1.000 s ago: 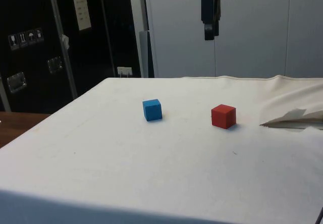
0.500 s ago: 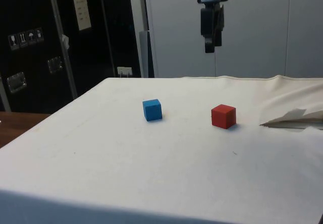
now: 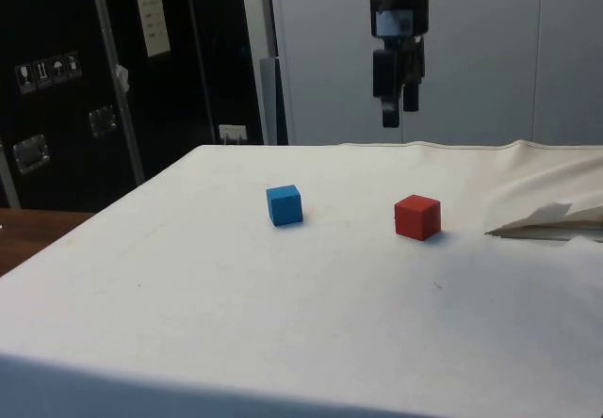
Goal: Stack the two cubes.
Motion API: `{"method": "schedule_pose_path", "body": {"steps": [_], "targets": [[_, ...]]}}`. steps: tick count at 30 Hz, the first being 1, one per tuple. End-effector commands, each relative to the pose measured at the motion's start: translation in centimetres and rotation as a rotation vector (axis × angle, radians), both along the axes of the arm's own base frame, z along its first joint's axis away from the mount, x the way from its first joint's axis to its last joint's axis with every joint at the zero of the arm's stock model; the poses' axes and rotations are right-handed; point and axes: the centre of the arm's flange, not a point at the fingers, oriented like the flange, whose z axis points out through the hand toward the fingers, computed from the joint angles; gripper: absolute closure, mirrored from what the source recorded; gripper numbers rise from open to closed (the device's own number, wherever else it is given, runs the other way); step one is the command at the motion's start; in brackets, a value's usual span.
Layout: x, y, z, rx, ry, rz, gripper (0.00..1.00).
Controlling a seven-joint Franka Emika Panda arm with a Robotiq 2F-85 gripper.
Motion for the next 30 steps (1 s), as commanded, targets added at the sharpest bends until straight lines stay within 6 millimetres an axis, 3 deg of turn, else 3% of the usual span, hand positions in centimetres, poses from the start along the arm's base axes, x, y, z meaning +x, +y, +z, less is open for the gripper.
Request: {"method": "schedule_pose_path", "body": {"steps": [1, 30], "targets": [[0.0, -0.1, -0.4, -0.011, -0.009, -0.016, 0.00], [-1.5, -0.1, -8.0, -0.032, -0.007, -0.178, 0.00]]}}
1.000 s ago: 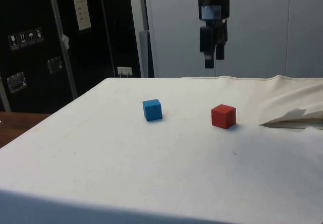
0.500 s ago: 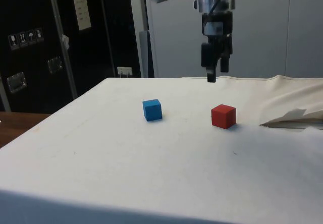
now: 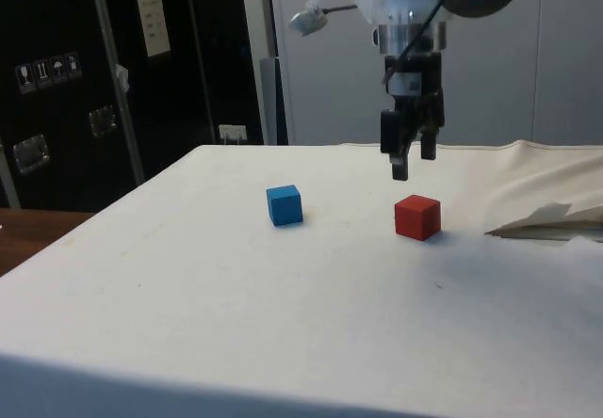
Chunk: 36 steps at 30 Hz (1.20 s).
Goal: Stack the two cubes.
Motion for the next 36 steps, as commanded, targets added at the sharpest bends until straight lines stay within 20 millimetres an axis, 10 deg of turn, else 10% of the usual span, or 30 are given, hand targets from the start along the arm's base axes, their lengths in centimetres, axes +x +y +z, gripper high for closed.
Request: {"method": "schedule_pose_path", "body": {"steps": [1, 36], "targets": [[0.0, -0.2, -0.3, -0.015, -0.011, -0.013, 0.00], [-0.6, 0.5, -6.3, -0.014, -0.056, -0.065, 0.00]]}}
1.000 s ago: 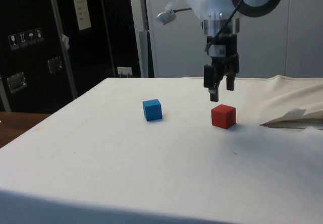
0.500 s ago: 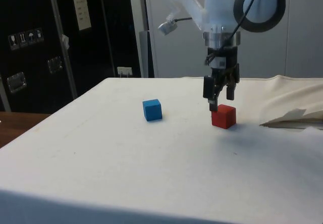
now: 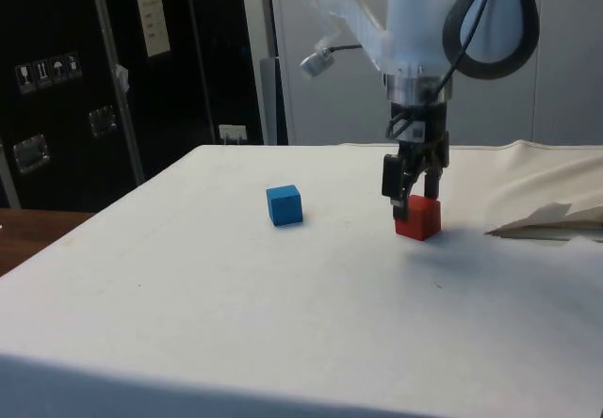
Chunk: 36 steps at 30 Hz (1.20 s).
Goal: Stack the two cubes.
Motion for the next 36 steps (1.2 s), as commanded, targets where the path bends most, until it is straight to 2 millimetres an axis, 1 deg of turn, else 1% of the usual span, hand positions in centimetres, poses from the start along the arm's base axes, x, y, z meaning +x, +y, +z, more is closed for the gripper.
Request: {"method": "schedule_pose_path", "body": {"steps": [1, 5, 17, 18, 19, 20, 21, 22, 25, 26, 27, 36], "targets": [[0.1, -0.1, -0.2, -0.001, -0.014, 0.000, 0.00], [0.1, -0.3, -1.0, -0.006, -0.019, -0.003, 0.00], [0.2, -0.4, -2.1, -0.011, -0.023, -0.008, 0.00], [0.2, -0.4, -2.1, -0.011, -0.022, -0.008, 0.03], [0.0, -0.3, -2.0, -0.008, -0.010, -0.004, 0.11], [0.2, -0.5, -2.2, -0.011, -0.021, -0.009, 0.11], [0.2, -0.5, -2.2, -0.011, -0.021, -0.010, 0.20], [0.2, -0.4, -2.3, -0.012, -0.021, -0.008, 0.43], [0.2, -0.5, -2.4, -0.012, -0.023, -0.010, 0.76], [0.2, -0.5, -2.4, -0.012, -0.023, -0.010, 0.93], [0.2, -0.5, -2.5, -0.012, -0.023, -0.010, 1.00], [0.2, -0.5, -2.3, -0.012, -0.021, -0.008, 0.99]]}}
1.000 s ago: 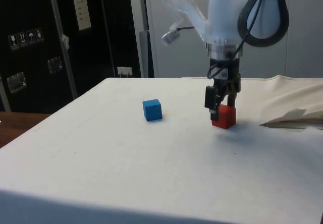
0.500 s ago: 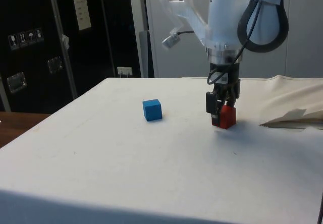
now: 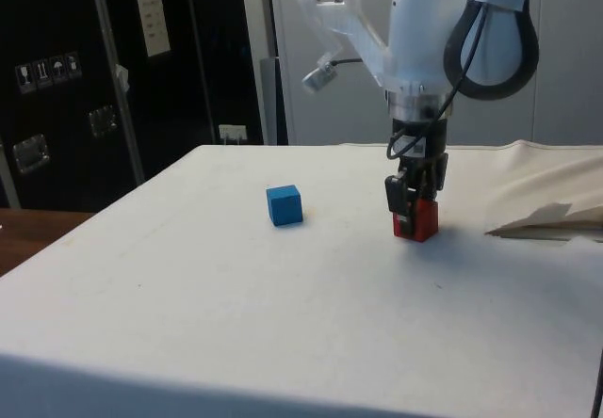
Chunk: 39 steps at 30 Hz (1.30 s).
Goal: Stack the two cubes.
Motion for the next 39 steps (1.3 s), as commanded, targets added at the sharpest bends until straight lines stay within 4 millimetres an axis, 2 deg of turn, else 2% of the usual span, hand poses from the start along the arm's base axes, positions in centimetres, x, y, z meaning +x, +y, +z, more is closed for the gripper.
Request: {"method": "schedule_pose_path", "body": {"steps": [1, 10, 11, 13, 21, 22, 23, 31, 32, 39], "targets": [[0.0, 0.0, 0.0, 0.000, 0.000, 0.000, 0.99], [1.0, -0.1, 2.5, 0.003, -0.025, 0.001, 0.99], [0.9, 0.0, 2.4, 0.005, -0.030, 0.000, 0.99], [1.3, -0.1, 3.5, 0.005, -0.028, 0.001, 0.99], [2.4, -0.1, 5.9, 0.007, -0.035, 0.002, 0.99], [2.1, 0.0, 5.7, 0.011, -0.038, 0.003, 0.99], [2.9, -0.1, 6.5, 0.007, -0.037, 0.002, 0.99], [5.0, -0.1, 8.6, 0.005, -0.047, 0.003, 0.99], [4.8, -0.2, 8.3, 0.005, -0.051, 0.005, 0.99], [7.0, -0.2, 10.4, 0.001, -0.056, 0.006, 0.99]]}}
